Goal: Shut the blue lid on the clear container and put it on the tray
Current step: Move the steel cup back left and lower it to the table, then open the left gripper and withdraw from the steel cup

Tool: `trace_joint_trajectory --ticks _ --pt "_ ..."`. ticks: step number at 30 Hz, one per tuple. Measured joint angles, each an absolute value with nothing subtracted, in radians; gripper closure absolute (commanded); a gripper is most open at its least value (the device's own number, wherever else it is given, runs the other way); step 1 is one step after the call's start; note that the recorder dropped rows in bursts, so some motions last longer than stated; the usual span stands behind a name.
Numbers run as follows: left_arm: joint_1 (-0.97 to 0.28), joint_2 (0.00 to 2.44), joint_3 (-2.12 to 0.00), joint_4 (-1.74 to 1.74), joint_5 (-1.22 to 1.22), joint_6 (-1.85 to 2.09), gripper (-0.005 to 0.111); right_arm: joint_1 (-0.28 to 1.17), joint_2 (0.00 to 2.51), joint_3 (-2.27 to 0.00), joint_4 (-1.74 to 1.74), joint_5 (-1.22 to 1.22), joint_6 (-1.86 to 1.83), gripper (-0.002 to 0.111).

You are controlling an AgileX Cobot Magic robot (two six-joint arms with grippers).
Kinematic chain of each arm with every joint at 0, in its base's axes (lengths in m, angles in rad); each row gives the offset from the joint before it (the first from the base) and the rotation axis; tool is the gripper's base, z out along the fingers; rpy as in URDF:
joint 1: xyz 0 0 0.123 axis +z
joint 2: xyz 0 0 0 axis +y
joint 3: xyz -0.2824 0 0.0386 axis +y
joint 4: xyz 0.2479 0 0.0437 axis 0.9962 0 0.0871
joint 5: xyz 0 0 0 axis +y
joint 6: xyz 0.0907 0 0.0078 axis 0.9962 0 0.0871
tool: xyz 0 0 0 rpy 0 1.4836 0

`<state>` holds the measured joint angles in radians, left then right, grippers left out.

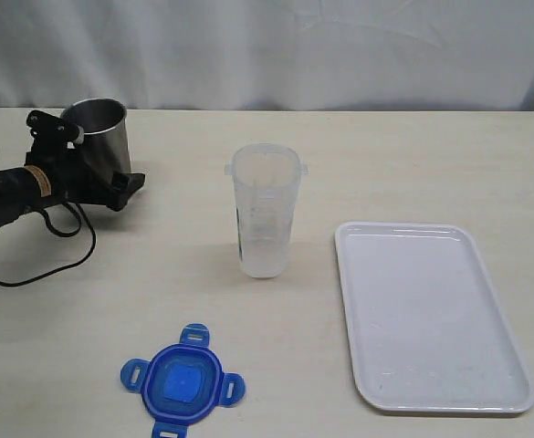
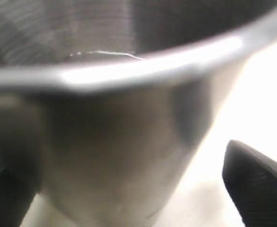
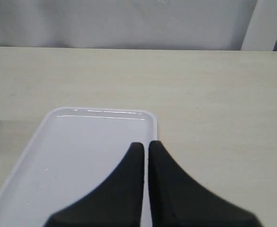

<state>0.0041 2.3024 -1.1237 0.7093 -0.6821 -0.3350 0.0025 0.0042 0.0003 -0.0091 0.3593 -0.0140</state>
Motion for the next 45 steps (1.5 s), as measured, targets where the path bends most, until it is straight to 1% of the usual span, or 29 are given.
trace_joint_trajectory --ticks 8,24,32,43,45 --pt "0.045 2.287 -1.073 0.719 -0.689 -0.364 0.002 0.002 0.004 0.000 -0.009 0.359 -0.014 0.104" --pt "0.150 2.251 -0.847 0.724 -0.933 -0.364 0.002 0.002 0.004 0.000 -0.009 0.359 -0.014 0.104" --pt "0.163 2.103 -0.727 0.790 -0.977 -0.370 0.002 0.002 0.004 0.000 -0.009 0.359 -0.014 0.104" --pt "0.163 1.854 -0.573 0.832 -1.122 -0.407 0.002 0.002 0.004 0.000 -0.009 0.359 -0.014 0.104" --pt "0.163 1.795 -0.556 0.836 -1.179 -0.456 0.002 0.002 0.004 0.000 -0.009 0.359 -0.014 0.104"
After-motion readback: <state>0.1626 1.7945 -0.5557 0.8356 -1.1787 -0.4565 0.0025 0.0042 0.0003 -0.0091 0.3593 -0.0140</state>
